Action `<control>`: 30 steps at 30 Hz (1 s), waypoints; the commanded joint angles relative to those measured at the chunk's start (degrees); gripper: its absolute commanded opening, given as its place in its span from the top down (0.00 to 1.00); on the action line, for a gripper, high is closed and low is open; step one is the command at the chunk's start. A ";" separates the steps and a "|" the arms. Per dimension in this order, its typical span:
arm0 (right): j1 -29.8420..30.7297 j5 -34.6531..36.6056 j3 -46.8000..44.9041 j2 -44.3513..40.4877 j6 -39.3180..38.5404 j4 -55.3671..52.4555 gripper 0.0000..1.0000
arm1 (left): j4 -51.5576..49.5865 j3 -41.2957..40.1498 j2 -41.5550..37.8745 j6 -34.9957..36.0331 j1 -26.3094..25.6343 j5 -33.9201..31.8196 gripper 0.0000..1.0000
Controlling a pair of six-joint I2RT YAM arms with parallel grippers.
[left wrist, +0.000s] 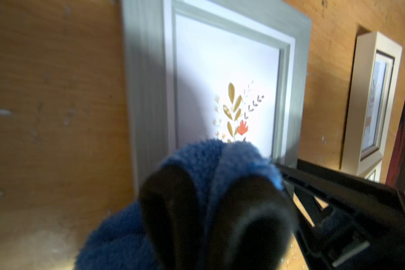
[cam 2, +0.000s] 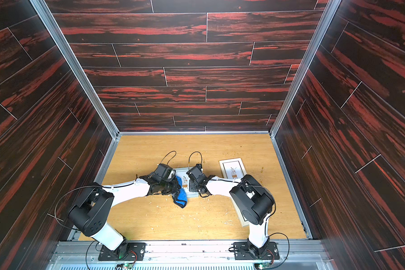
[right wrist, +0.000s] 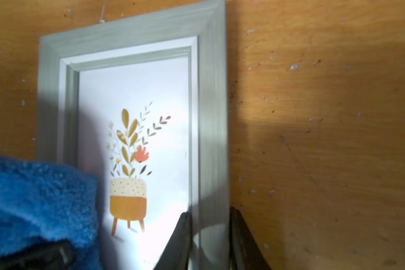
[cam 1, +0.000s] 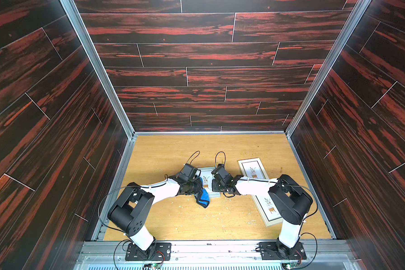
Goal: Wipe the picture frame with a cloth
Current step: Wipe the dirt from the picture frame.
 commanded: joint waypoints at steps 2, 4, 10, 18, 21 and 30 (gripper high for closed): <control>-1.05 2.36 -1.23 -0.02 1.63 -3.89 0.91 | -2.46 -0.95 4.73 -1.72 -3.81 4.83 1.00; -1.17 2.48 -1.06 -0.23 1.66 -3.98 0.91 | 0.88 -0.75 6.78 -3.21 -4.26 6.76 1.00; -1.64 3.43 -0.68 -0.73 1.01 -4.95 0.92 | -1.89 -2.84 3.31 -1.05 -2.50 5.84 1.00; -1.66 1.11 -0.88 -0.11 1.75 -3.18 0.92 | 1.07 -0.52 6.97 -1.96 -5.28 9.03 1.00; -1.68 1.78 -0.78 -0.84 1.59 -3.50 0.92 | 1.57 0.77 8.42 -2.24 -5.87 9.04 1.00; -1.72 3.05 -1.55 -1.73 1.56 -3.65 0.92 | -4.49 -2.88 2.30 1.96 -1.79 5.50 1.00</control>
